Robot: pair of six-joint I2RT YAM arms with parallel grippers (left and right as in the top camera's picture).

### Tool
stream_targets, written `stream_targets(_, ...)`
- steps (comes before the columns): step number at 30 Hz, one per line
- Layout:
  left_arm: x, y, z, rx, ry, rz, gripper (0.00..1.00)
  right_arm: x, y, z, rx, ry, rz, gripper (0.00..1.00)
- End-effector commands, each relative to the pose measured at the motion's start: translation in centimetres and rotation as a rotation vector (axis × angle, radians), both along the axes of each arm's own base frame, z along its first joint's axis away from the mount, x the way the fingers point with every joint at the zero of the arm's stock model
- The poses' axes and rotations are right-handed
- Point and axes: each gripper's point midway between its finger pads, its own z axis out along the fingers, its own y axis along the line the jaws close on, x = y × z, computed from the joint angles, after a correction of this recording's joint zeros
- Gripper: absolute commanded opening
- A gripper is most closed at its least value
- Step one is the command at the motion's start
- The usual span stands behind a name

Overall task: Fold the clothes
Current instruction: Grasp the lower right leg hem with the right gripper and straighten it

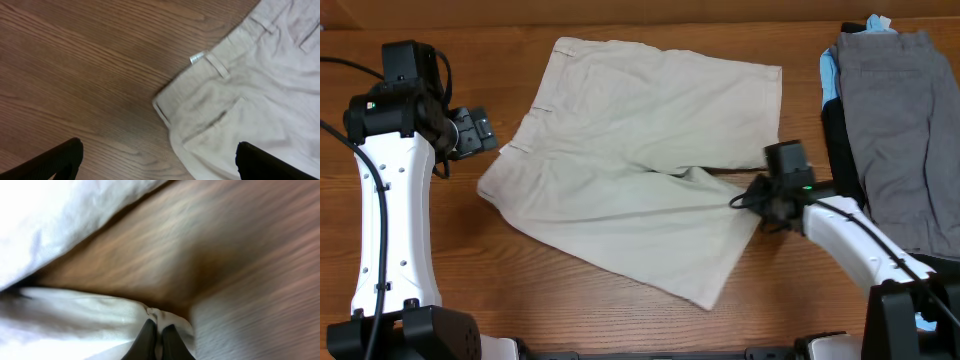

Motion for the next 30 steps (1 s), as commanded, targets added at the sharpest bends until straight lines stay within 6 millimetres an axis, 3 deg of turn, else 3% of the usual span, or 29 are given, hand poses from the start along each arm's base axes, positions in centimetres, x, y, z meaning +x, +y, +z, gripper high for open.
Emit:
stream_targets(1, 0.2, -0.3, -0.1, -0.016, -0.009, 0.006, 1.0, 0.9, -2.2, 0.1, 0.027, -0.032, 0.028, 0.04)
stream_targets(7, 0.5, -1.0, -0.8, -0.06, 0.003, -0.01, 1.0, 2.1, -4.2, 0.4, 0.05, -0.059, 0.025, 0.07)
stream_targets(8, 0.5, -1.1, -0.9, -0.068, 0.007, -0.013, 1.0, 2.2, -4.0, 0.6, 0.058, -0.062, 0.036, 0.21)
stream_targets(9, 0.6, -1.3, -1.2, -0.078, 0.012, -0.016, 1.0, 2.4, -3.7, 1.0, 0.073, -0.065, 0.056, 0.52)
stream_targets(10, 0.7, -1.5, -1.4, -0.092, 0.016, -0.021, 1.0, 2.5, -3.4, 1.5, 0.091, -0.059, 0.062, 0.7)
stream_targets(12, 0.8, -2.0, -1.7, -0.118, 0.019, -0.03, 1.0, 2.6, -3.2, 2.8, 0.104, -0.043, 0.064, 0.91)
stream_targets(13, 0.9, -2.2, -1.7, -0.132, 0.017, -0.035, 1.0, 2.7, -3.1, 3.7, 0.105, -0.037, 0.063, 0.95)
stream_targets(17, 1.0, -3.9, -1.7, -0.202, 0.014, -0.137, 1.0, 2.6, -3.1, 8.9, 0.104, -0.048, 0.064, 0.98)
stream_targets(21, -0.9, -3.4, -2.2, -0.176, 0.099, -0.118, 0.95, 0.5, -2.3, 13.3, 0.106, -0.057, 0.077, 1.0)
stream_targets(26, -4.4, -1.9, -3.7, -0.143, 0.215, 0.189, 0.87, -4.3, -2.1, 14.1, 0.094, 0.051, -0.042, 1.0)
stream_targets(30, -5.0, -2.4, -6.9, -0.167, 0.238, 0.319, 0.86, -7.1, -1.4, 13.4, 0.084, 0.159, -0.116, 1.0)
